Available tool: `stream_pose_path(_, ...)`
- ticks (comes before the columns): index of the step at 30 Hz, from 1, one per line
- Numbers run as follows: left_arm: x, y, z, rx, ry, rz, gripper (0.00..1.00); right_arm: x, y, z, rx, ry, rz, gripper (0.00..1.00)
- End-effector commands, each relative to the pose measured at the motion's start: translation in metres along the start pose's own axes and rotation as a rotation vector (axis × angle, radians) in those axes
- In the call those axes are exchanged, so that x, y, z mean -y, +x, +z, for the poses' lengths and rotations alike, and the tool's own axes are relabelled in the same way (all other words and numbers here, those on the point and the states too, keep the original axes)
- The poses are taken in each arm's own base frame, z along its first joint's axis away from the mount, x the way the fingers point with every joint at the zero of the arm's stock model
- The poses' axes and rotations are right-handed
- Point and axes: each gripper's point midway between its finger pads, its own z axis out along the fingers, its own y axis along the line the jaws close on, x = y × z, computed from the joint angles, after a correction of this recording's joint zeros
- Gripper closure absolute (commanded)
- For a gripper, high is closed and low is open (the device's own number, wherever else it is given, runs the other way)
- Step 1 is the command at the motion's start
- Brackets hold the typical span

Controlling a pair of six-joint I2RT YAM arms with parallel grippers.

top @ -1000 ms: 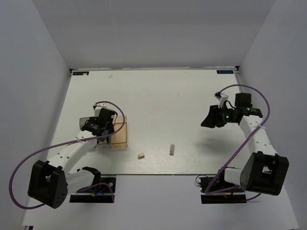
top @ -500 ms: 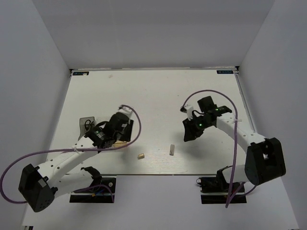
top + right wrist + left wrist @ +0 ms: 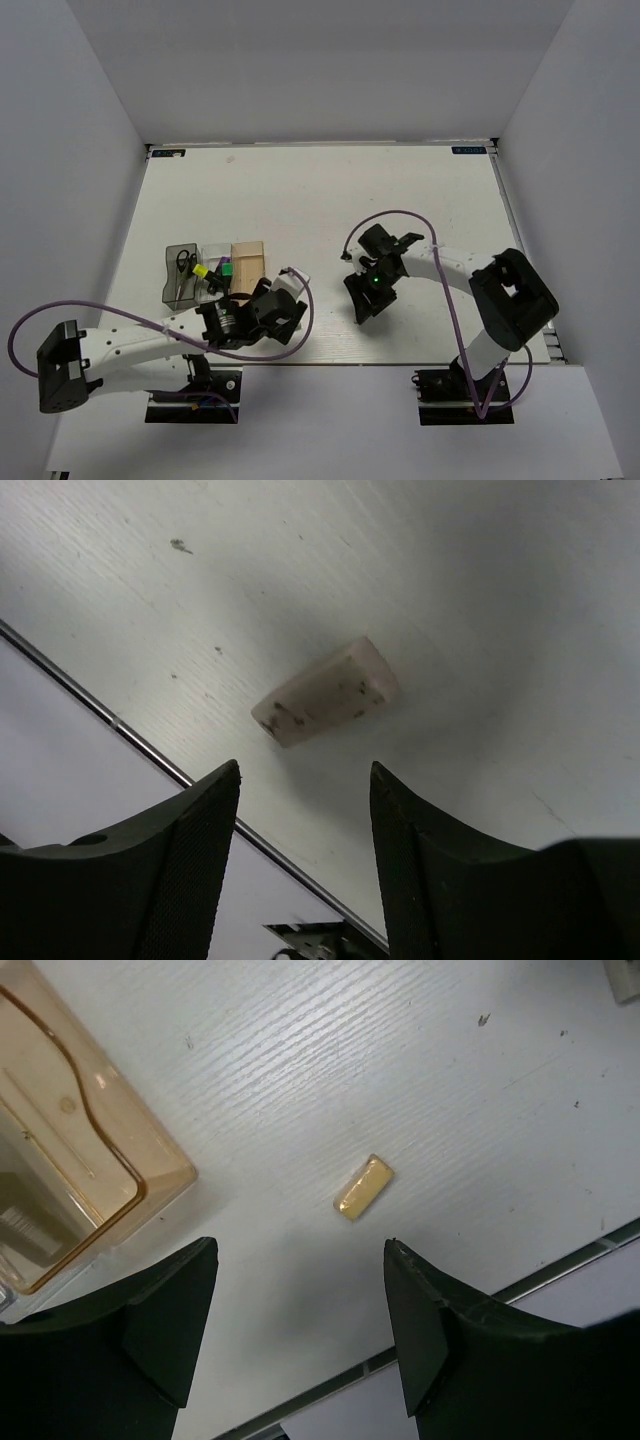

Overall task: Sort the stationery into containers
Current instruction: Pick up the stationery from the center of the board.

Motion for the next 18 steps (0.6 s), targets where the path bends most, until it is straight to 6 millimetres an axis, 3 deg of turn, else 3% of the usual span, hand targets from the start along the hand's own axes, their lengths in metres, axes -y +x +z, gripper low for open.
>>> stream_pose_path(1, -0.011, -0.010, -0.016, 0.105, -0.048, -0.041, 0.22, -0.012, -0.024, 0.006, 0.046, 0.025, 0.061, 0.42)
stream_pose_path(11, -0.022, 0.004, -0.037, 0.165, -0.070, -0.045, 0.22, 0.001, -0.045, 0.033, 0.063, 0.265, 0.155, 0.41)
stream_pose_path(12, -0.021, 0.003, -0.039, 0.169, -0.066, -0.048, 0.22, 0.015, -0.047, 0.031, 0.078, 0.353, 0.162, 0.43)
stream_pose_path(18, -0.022, 0.009, -0.037, 0.158, -0.081, -0.032, 0.22, 0.043, -0.023, 0.046, -0.015, 0.506, 0.181, 0.61)
